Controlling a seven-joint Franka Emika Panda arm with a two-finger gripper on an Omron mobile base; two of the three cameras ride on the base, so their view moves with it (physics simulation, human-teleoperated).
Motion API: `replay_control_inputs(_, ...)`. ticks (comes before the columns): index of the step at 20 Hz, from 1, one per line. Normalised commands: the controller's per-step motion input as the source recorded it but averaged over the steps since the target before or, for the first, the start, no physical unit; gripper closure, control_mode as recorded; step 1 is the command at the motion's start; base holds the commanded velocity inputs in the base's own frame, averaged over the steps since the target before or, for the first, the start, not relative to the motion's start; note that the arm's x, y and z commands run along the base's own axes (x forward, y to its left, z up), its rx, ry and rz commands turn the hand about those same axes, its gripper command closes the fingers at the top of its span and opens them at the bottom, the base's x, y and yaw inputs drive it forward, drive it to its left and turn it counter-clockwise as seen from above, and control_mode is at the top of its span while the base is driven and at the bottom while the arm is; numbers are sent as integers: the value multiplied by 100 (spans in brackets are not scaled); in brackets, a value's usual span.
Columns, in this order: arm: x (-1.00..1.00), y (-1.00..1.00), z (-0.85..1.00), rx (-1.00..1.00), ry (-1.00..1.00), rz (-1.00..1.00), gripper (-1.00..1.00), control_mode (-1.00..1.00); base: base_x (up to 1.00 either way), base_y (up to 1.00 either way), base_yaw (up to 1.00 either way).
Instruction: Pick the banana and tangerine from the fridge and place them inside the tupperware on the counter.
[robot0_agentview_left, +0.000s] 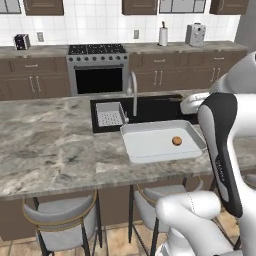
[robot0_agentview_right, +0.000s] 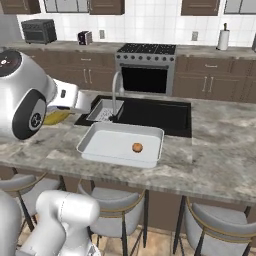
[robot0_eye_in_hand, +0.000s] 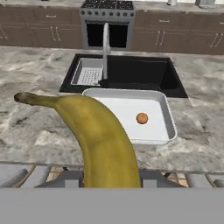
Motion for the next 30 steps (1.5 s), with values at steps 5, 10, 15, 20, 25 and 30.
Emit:
replay_control_inputs(5, 70, 0, -57, -14, 33, 71, 100, -100, 0, 0, 0)
replay_control_inputs(10, 63, -2, -59, -15, 45, 87, 100, -100, 0, 0, 0)
replay_control_inputs(15, 52, -5, -43, -4, 16, 76, 100, -100, 0, 0, 0)
replay_control_inputs(20, 43, -7, -46, 0, -25, 53, 100, -100, 0, 0, 0)
replay_control_inputs(25, 43, 0, -53, 0, -39, 12, 100, -100, 0, 0, 0)
replay_control_inputs(30, 43, 0, -46, 0, -16, 0, 100, -100, 0, 0, 0)
